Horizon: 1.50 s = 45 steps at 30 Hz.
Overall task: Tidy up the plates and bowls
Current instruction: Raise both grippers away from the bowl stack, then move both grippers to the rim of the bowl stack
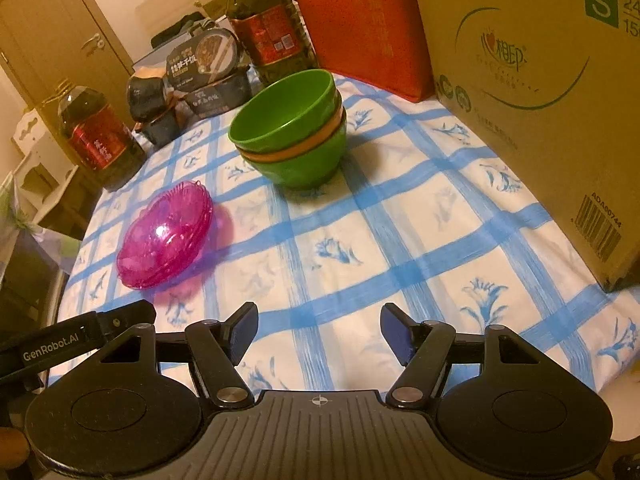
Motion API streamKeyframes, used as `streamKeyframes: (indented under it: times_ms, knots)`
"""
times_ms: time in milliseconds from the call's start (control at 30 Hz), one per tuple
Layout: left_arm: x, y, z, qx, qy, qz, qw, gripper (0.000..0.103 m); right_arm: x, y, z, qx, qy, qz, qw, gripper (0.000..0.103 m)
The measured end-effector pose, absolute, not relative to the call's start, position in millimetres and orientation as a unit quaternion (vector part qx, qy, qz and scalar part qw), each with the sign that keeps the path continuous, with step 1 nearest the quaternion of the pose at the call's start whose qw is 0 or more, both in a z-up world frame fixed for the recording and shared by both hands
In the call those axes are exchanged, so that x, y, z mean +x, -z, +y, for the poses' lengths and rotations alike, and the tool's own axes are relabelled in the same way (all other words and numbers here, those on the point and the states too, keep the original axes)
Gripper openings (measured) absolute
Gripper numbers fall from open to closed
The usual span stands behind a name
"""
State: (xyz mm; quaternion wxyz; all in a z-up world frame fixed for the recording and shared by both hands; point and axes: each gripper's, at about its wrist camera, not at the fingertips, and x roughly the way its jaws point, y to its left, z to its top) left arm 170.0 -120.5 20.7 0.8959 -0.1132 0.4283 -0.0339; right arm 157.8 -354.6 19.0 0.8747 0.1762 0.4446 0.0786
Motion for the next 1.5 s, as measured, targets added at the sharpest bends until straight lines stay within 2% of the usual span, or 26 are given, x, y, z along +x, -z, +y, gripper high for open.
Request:
streamKeyframes:
  times_ms: [267,933,1500]
  knots:
    - [168,-19,-121,-0.113,0.029,0.43,0.895,0.074,158,-19,-359,0.178,-0.078,0.445,0.874,0.068]
    - [210,-32,-143,-0.119,0.05,0.422,0.897,0.075,183,-19,-380,0.184,-0.061,0.445,0.874,0.069]
    - [288,-41,-156,-0.117,0.067,0.41,0.902,0.076,261,-37,-400,0.215,-0.065,0.418,0.88,0.069]
